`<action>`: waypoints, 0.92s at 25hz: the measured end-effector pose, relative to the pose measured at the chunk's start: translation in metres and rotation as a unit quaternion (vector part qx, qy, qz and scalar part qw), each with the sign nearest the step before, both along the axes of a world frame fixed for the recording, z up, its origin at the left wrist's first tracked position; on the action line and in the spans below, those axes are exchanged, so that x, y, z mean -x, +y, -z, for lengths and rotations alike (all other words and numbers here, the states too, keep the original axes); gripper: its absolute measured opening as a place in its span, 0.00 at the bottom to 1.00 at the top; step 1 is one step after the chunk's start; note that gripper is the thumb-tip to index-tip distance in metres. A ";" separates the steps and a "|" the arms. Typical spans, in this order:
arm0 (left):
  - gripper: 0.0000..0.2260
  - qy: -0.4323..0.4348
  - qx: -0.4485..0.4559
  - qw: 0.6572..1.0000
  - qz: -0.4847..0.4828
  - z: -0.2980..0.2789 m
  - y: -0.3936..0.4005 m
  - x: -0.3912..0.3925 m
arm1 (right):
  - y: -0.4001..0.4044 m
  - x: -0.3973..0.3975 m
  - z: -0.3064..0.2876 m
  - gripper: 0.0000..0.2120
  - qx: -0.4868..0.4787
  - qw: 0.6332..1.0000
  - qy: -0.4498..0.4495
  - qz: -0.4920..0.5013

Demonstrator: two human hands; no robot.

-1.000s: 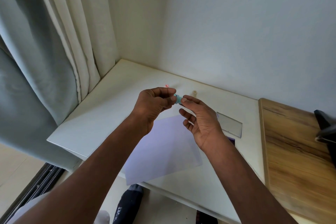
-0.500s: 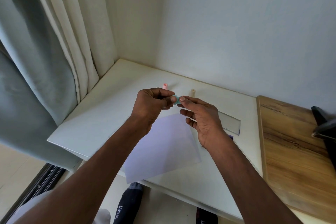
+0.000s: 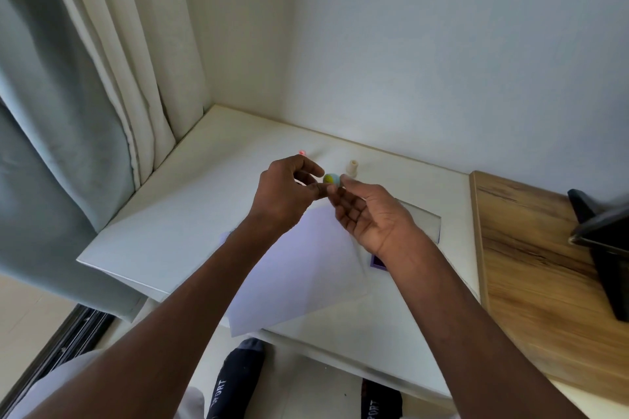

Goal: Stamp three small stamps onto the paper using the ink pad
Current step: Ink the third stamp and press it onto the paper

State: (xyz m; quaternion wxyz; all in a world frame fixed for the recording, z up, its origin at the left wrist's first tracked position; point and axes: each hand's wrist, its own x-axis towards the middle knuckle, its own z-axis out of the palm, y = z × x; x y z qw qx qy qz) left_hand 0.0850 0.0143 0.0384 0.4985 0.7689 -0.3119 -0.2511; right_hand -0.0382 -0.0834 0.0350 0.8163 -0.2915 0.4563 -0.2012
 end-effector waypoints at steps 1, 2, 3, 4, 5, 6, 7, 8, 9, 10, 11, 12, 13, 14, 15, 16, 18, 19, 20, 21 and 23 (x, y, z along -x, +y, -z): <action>0.17 -0.021 -0.027 0.999 0.015 0.001 0.001 0.000 | -0.005 0.001 0.001 0.10 0.035 0.999 0.016 0.028; 0.20 -0.048 -0.062 0.996 0.037 0.002 0.002 0.001 | -0.012 0.002 0.002 0.08 0.091 0.993 0.049 0.061; 0.22 -0.083 -0.105 0.989 0.063 0.004 0.003 0.001 | -0.020 0.003 0.004 0.07 0.175 0.975 0.106 0.091; 0.23 -0.129 -0.154 0.975 0.093 0.007 0.005 0.000 | -0.028 0.004 0.007 0.07 0.273 0.939 0.180 0.106; 0.25 -0.179 -0.203 0.954 0.127 0.010 0.008 0.000 | -0.034 0.004 0.010 0.06 0.365 0.890 0.252 0.105; 0.27 -0.221 -0.243 0.931 0.161 0.013 0.010 0.000 | -0.039 0.005 0.013 0.05 0.435 0.840 0.311 0.092; 0.29 -0.253 -0.274 0.908 0.189 0.015 0.013 0.000 | -0.042 0.004 0.016 0.04 0.484 0.797 0.354 0.071; 0.30 -0.273 -0.296 0.891 0.209 0.016 0.016 -0.001 | -0.045 0.003 0.019 0.04 0.520 0.761 0.384 0.052; 0.32 -0.286 -0.309 0.880 0.221 0.017 0.017 -0.002 | -0.048 0.002 0.024 0.04 0.550 0.731 0.404 0.033; 0.33 -0.293 -0.316 0.874 0.227 0.019 0.018 -0.003 | -0.050 0.001 0.029 0.03 0.574 0.703 0.420 0.015; 0.34 -0.295 -0.318 0.871 0.231 0.019 0.019 -0.005 | -0.052 -0.001 0.034 0.03 0.593 0.679 0.432 -0.003; 0.35 -0.293 -0.320 0.870 0.235 0.019 0.020 -0.007 | -0.054 -0.003 0.038 0.03 0.606 0.661 0.442 -0.020; 0.35 -0.285 -0.320 0.872 0.238 0.019 0.020 -0.008 | -0.056 -0.003 0.041 0.04 0.615 0.646 0.451 -0.034; 0.36 -0.274 -0.319 0.875 0.238 0.018 0.020 -0.009 | -0.057 -0.003 0.042 0.06 0.619 0.634 0.460 -0.049; 0.36 -0.265 -0.316 0.881 0.233 0.016 0.019 -0.011 | -0.058 -0.003 0.041 0.08 0.622 0.626 0.467 -0.065; 0.35 -0.257 -0.316 0.885 0.226 0.015 0.019 -0.013 | -0.059 -0.003 0.040 0.11 0.621 0.625 0.467 -0.075; 0.35 -0.255 -0.324 0.886 0.211 0.011 0.021 -0.020 | -0.060 -0.003 0.032 0.15 0.626 0.635 0.450 -0.056; 0.35 -0.260 -0.333 0.883 0.204 0.010 0.025 -0.026 | -0.058 -0.004 0.027 0.16 0.636 0.640 0.431 -0.033; 0.34 -0.266 -0.347 0.877 0.198 0.010 0.029 -0.032 | -0.055 -0.006 0.022 0.15 0.647 0.645 0.407 -0.012; 0.34 -0.269 -0.364 0.871 0.191 0.010 0.034 -0.038 | -0.050 -0.009 0.017 0.14 0.659 0.649 0.379 0.000; 0.29 -0.260 -0.391 0.865 0.178 0.013 0.043 -0.049 | -0.038 -0.020 0.012 0.11 0.692 0.644 0.326 -0.009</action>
